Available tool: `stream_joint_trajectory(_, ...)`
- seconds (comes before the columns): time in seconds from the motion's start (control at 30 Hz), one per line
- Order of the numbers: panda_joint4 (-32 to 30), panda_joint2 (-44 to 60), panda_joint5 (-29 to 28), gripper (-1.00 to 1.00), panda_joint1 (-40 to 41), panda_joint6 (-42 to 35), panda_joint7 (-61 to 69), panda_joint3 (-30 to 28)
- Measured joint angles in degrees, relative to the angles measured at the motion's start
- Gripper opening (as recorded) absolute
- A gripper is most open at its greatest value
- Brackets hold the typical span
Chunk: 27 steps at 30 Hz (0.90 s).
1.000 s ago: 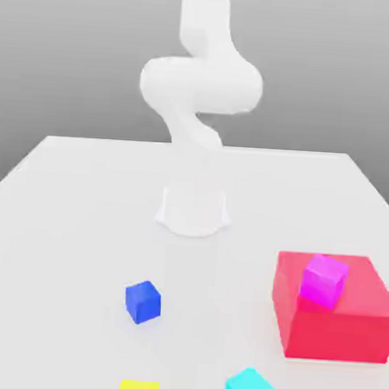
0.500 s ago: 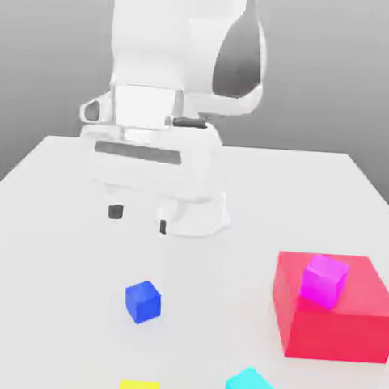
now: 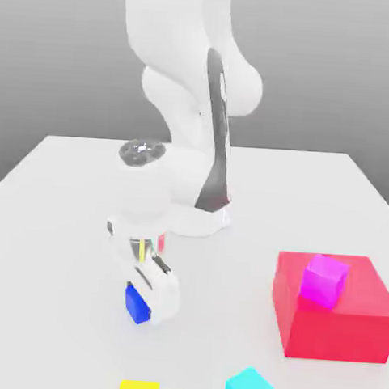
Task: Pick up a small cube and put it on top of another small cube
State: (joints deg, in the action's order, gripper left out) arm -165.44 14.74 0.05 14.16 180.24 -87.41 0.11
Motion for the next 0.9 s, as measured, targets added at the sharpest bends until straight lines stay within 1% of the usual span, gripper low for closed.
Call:
stream_joint_trajectory(0.13, 0.0, -0.2, -0.2, -1.00, 0.1, -0.1, -0.1, 0.0)
stream_joint_trajectory(0.4, -2.8, -15.3, 0.0, -1.00, 0.5, -12.5, 0.0, 0.5)
stream_joint_trajectory(0.47, -0.3, -15.5, -1.7, -1.00, 0.3, -15.1, -0.5, 0.5)
stream_joint_trajectory(0.63, 9.5, -11.5, -4.6, -1.00, -0.8, -21.2, 0.1, 1.4)
stream_joint_trajectory(0.9, 26.0, -4.2, -3.8, -1.00, -1.9, -30.5, 5.0, 4.0)
